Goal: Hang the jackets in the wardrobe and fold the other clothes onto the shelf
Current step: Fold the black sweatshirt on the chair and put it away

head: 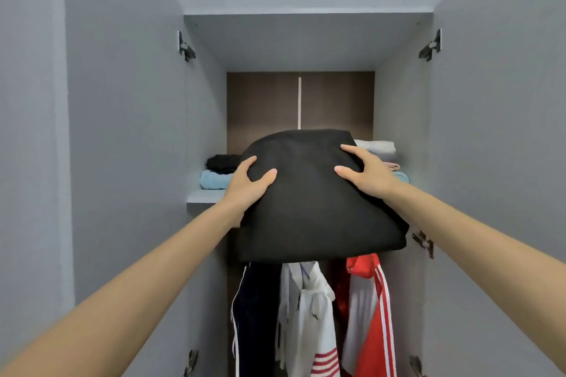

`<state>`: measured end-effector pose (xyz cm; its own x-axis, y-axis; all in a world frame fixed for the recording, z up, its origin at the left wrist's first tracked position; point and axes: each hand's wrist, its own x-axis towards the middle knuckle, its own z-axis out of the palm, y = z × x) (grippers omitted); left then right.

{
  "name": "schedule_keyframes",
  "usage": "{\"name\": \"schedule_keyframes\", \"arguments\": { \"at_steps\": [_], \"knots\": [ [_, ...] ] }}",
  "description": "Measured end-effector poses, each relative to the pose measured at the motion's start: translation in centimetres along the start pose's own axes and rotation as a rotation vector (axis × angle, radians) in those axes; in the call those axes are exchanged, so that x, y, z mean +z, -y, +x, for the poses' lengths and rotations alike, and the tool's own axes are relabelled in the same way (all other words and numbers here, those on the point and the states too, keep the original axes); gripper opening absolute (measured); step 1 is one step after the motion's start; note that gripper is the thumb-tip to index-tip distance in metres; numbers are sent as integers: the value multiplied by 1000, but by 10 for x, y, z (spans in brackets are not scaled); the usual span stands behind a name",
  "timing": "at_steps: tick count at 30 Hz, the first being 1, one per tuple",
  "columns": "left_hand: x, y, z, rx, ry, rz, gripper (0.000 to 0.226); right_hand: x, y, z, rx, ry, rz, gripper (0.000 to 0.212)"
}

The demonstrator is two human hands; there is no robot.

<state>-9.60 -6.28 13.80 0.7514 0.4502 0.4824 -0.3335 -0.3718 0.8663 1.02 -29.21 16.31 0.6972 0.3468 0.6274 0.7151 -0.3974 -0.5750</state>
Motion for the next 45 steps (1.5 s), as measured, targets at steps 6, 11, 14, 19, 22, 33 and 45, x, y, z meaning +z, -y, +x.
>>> {"name": "schedule_keyframes", "arguments": {
  "at_steps": [6,11,14,19,22,33,45],
  "knots": [
    [11,6,97,-29,-52,-39,64,17,-32,123,-129,81,-5,55],
    [8,11,166,-61,-94,-88,71,47,-40,225,-236,130,-100,56],
    [5,20,201,-66,-112,-103,75,71,-38,282,-299,152,-176,59],
    [-5,46,251,-18,37,-83,88,112,-40,369,-340,179,-283,67],
    [-8,62,278,14,95,-53,90,138,-46,411,-373,206,-315,72],
    [1,89,363,72,-137,-38,84,216,-39,531,-512,322,-359,74],
    [18,156,393,-149,-263,216,76,325,-98,547,-400,594,-382,67]
  ]
}}
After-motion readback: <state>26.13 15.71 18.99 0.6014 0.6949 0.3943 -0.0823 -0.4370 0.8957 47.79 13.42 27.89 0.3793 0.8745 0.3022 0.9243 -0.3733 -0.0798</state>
